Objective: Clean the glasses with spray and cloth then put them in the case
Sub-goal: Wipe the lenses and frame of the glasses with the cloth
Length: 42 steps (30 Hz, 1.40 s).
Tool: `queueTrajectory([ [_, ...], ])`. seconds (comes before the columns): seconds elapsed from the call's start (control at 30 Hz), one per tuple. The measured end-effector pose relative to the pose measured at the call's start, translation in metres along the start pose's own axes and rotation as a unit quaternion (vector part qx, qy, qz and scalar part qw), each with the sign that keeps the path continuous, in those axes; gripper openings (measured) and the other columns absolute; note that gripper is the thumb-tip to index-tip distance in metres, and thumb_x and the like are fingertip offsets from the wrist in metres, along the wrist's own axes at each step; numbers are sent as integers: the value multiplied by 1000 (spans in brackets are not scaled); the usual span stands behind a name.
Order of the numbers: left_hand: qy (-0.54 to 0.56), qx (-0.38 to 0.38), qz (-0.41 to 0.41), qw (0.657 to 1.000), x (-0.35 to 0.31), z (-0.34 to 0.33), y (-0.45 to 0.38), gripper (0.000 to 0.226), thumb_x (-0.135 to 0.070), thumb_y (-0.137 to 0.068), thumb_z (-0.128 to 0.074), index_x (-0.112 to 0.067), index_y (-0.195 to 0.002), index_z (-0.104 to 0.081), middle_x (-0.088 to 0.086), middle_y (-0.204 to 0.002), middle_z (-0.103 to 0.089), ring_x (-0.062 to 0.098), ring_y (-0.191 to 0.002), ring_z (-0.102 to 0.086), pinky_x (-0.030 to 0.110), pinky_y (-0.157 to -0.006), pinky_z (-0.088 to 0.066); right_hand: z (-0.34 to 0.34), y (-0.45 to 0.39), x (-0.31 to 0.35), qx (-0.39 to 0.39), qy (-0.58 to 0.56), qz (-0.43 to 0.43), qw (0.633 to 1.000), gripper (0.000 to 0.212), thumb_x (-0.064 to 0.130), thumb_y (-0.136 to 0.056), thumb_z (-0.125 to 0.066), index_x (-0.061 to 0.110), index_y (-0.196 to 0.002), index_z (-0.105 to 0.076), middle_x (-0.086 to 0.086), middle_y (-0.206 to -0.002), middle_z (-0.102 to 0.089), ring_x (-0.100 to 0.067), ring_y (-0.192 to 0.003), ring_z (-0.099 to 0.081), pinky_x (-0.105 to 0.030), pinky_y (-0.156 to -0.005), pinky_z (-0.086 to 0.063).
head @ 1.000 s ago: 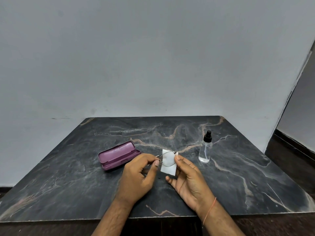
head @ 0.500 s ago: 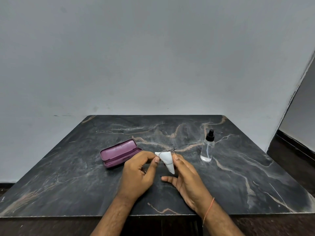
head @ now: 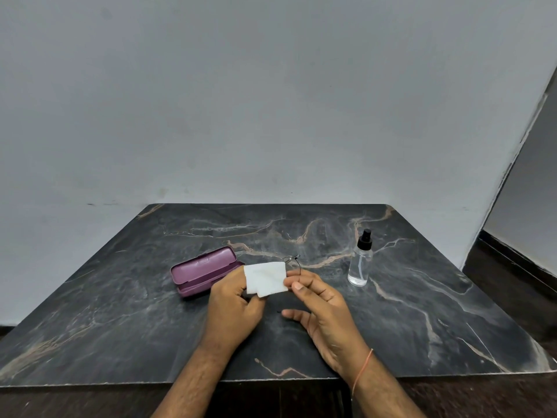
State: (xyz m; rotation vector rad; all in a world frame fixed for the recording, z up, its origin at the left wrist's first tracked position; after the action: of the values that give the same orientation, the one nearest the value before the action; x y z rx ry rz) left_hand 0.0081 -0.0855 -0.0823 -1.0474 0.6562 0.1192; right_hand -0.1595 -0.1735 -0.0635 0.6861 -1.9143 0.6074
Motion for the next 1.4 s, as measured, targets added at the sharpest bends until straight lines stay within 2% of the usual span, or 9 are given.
queueTrajectory([
  [0.13,2,-8,7,1000,-1,0,-1,43,-2,-80,-76,-19,-118,-85,-14,-103,-81,-1,-95,-75,23,-78,-61,2,-2,-5,-6,9,2,1000,27,23,-85,-80,7,-107,-83,-10,-138,-66,-11,-113,-70,-39,-84,-60],
  [0.3,6,-11,18,1000,2,-2,-1,47,-4,-77,-71,-18,-120,-87,-16,-102,-82,-2,-92,-75,13,-78,-55,-2,-1,-16,-36,141,75,987,29,22,-80,-89,28,-108,-85,-2,-117,-69,-8,-93,-68,-35,-82,-63],
  [0.43,-3,-14,23,1000,3,-4,0,29,-24,-78,-73,-14,-102,-86,-19,-86,-74,-6,-80,-69,7,-68,-46,-2,3,-23,-71,429,219,873,51,23,-78,-86,47,-122,-75,17,-102,-58,-11,-89,-63,-10,-79,-48],
  [0.53,-9,9,11,1000,2,-5,0,10,-26,-80,-75,-21,-88,-79,-33,-79,-60,-11,-73,-62,5,-66,-38,-4,5,-20,-122,509,248,815,47,33,-84,-82,50,-126,-69,23,-97,-51,-6,-84,-59,-16,-71,-48],
  [0.67,-1,4,3,1000,2,-5,0,5,-24,-82,-74,-26,-86,-74,-35,-77,-60,-13,-71,-60,3,-67,-37,-7,9,-19,-127,535,275,789,37,38,-88,-79,48,-123,-71,24,-91,-46,-6,-81,-55,-24,-67,-51],
  [0.77,-9,10,15,1000,6,-6,0,12,-14,-81,-84,-21,-90,-80,-34,-81,-64,-13,-75,-64,4,-68,-41,-4,8,-20,-139,508,265,808,28,34,-91,-80,47,-115,-76,19,-88,-52,-10,-80,-60,-21,-67,-50],
  [0.97,8,-36,40,999,2,-3,-2,15,-37,-99,-72,-28,-95,-83,-22,-92,-78,0,-83,-76,12,-72,-57,11,-4,-16,-224,156,140,952,9,24,-87,-83,32,-91,-81,6,-78,-70,-10,-68,-58,-22,-62,-51],
  [1.2,30,-45,62,997,2,-3,-4,20,-40,-100,-71,-26,-95,-84,-19,-90,-79,6,-81,-78,23,-71,-62,16,-10,-12,-274,38,60,959,7,2,-94,-75,9,-91,-77,-3,-71,-78,-14,-65,-74,-20,-48,-53],
  [1.4,17,-18,48,999,-4,-3,-5,12,-28,-100,-75,-23,-94,-85,-19,-90,-79,6,-83,-77,26,-74,-62,9,-14,-10,-223,45,28,973,14,6,-97,-74,15,-105,-80,-4,-94,-85,-14,-74,-78,-21,-55,-57],
])
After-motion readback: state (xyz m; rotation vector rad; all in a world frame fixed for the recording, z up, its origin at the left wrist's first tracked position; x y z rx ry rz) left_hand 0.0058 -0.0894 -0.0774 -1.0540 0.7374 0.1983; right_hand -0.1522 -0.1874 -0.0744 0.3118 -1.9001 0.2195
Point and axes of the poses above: each hand's wrist, its own y-axis away from the middle knuckle, its own z-axis out of the back of the hand, x = y × z, the point moved 1 cm from there along -y, towards the middle knuckle
